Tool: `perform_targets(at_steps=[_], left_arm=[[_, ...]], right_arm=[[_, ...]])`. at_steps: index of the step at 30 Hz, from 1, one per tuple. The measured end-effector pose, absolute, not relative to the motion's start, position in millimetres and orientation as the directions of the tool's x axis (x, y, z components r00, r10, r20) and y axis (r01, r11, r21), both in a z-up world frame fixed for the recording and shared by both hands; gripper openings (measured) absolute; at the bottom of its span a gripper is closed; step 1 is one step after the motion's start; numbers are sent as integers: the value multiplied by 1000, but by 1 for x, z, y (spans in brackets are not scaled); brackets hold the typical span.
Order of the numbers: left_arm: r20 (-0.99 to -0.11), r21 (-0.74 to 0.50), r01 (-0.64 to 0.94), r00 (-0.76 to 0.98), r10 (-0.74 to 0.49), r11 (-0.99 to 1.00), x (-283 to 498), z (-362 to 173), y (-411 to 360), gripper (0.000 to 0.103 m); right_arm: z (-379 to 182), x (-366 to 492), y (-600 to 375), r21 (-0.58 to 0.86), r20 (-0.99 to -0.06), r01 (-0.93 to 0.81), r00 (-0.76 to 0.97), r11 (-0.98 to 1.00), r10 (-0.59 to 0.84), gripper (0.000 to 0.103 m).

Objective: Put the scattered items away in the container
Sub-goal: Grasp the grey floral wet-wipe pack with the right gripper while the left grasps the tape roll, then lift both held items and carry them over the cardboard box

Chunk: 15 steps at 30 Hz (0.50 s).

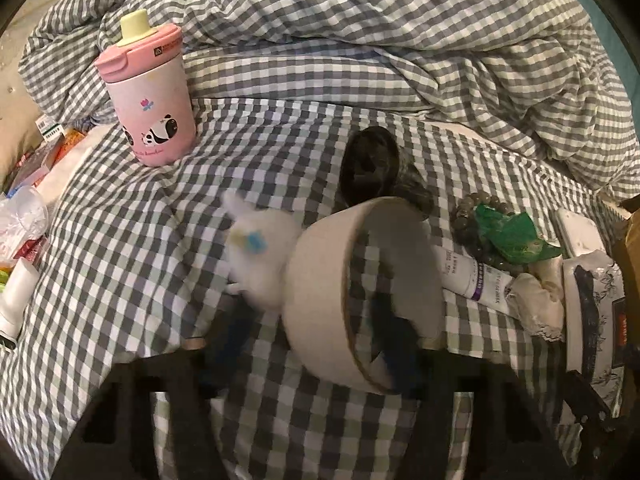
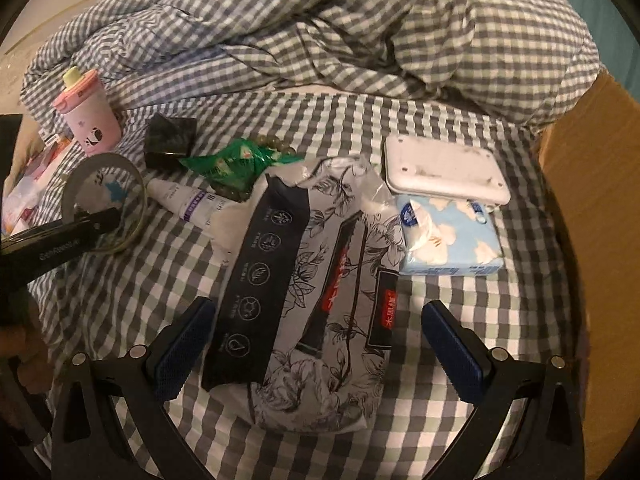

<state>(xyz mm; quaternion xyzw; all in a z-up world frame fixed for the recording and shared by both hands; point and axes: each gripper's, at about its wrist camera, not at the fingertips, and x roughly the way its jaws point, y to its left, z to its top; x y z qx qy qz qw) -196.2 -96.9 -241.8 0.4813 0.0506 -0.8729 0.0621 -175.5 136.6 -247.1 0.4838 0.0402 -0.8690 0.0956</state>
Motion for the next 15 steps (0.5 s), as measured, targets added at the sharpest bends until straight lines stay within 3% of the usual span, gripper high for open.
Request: perform_targets(at_steps=[2, 7, 10, 15], left_arm=[[-857, -59, 152, -514, -28, -987, -198, -247, -100, 30], [-856, -74, 144, -517, -11, -987, -196, -253, -99, 13], [-846, -86, 141, -533, -3, -986, -194, -248, -99, 7], [-832, -96, 134, -555, 6, -986, -189, -238, -101, 5]], right_arm=[[-249, -177, 136, 26, -850, 206, -511, -978, -130, 103], [-249, -176, 135, 14, -841, 207, -527, -978, -123, 103], [-248, -176, 133, 29, -838, 222, -525, -975, -145, 101], [-252, -174, 131, 51, -846, 239, -505, -970, -169, 79]])
